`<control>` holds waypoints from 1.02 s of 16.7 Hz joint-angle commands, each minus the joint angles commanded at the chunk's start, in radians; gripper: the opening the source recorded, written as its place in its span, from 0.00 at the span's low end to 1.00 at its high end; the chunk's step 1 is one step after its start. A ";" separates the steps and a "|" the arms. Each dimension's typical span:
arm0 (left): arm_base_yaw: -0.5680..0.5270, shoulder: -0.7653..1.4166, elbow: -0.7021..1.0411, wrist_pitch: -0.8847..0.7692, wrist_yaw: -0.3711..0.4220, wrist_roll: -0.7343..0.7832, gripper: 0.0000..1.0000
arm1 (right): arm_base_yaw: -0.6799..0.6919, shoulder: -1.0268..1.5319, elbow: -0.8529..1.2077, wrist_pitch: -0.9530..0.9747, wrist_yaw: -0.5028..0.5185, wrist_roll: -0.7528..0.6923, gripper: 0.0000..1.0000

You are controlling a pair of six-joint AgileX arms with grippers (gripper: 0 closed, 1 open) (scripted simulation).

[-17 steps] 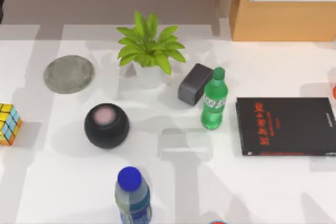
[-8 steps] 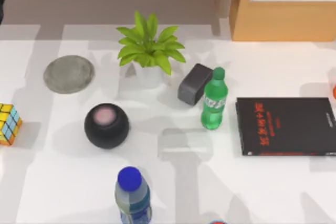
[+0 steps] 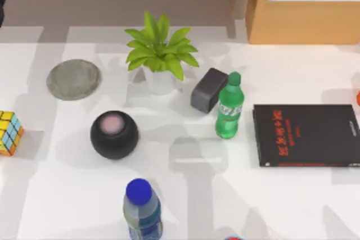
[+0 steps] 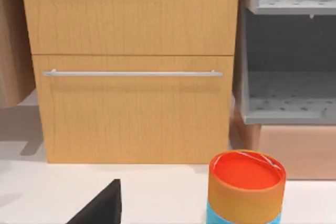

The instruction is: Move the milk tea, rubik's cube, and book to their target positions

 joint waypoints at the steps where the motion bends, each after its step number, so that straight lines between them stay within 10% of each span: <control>1: 0.000 0.000 0.000 0.000 0.000 0.000 0.00 | 0.000 0.000 0.000 0.000 0.000 0.000 1.00; 17: 0.008 -0.265 -0.333 0.058 0.002 0.003 0.00 | 0.000 0.000 0.000 0.000 0.000 0.000 1.00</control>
